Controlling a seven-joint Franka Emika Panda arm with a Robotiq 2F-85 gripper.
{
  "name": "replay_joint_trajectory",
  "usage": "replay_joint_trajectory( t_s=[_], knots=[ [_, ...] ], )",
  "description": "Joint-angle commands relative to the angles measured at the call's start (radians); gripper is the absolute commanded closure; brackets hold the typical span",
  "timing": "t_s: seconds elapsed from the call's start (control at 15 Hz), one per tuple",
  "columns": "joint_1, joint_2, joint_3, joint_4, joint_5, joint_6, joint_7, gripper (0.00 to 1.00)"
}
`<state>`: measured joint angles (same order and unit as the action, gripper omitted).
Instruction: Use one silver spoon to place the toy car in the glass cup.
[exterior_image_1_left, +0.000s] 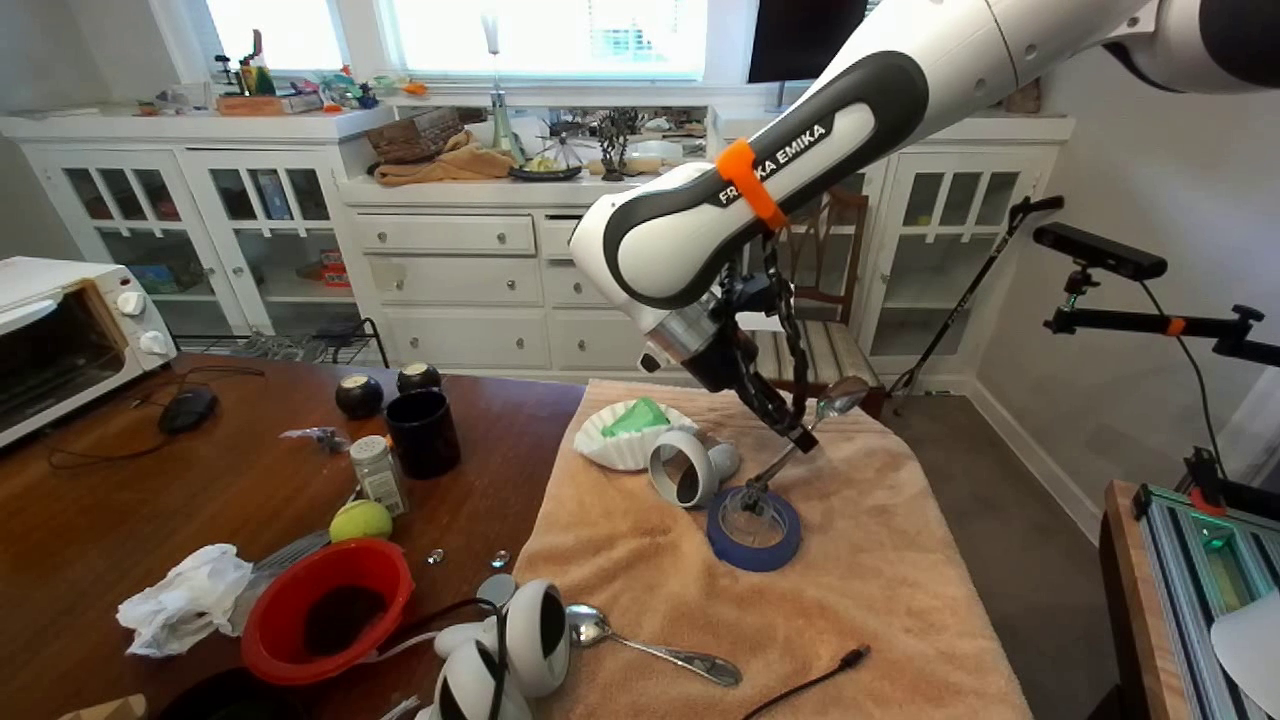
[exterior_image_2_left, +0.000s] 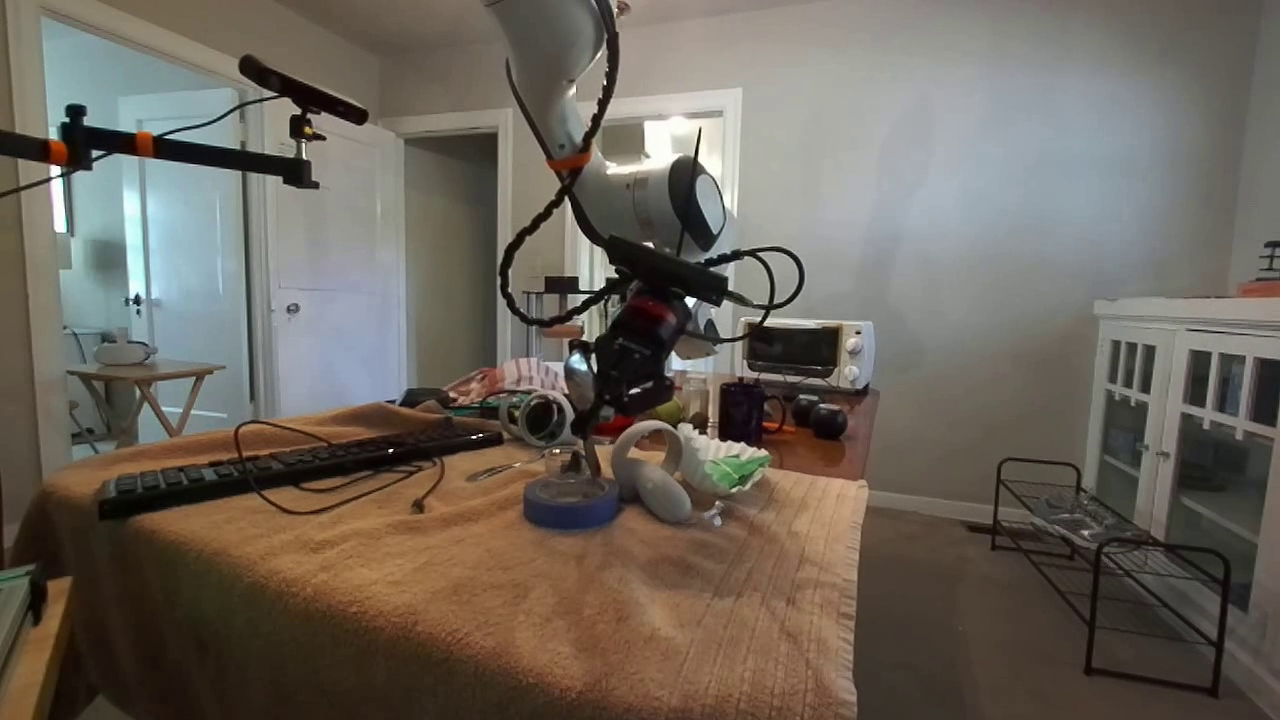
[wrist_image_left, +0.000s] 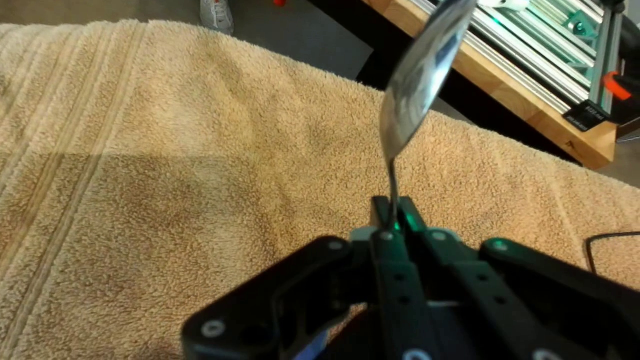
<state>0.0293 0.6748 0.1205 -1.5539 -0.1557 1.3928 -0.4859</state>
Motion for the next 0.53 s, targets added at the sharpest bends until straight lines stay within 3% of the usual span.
replay_joint_trajectory(
  t_s=[0.0, 0.47],
  knots=[
    [-0.014, -0.01, 0.012, 0.0, 0.017, 0.017, -0.017, 0.99],
    [-0.011, -0.049, 0.016, -0.015, 0.016, 0.03, -0.017, 0.99]
  ],
)
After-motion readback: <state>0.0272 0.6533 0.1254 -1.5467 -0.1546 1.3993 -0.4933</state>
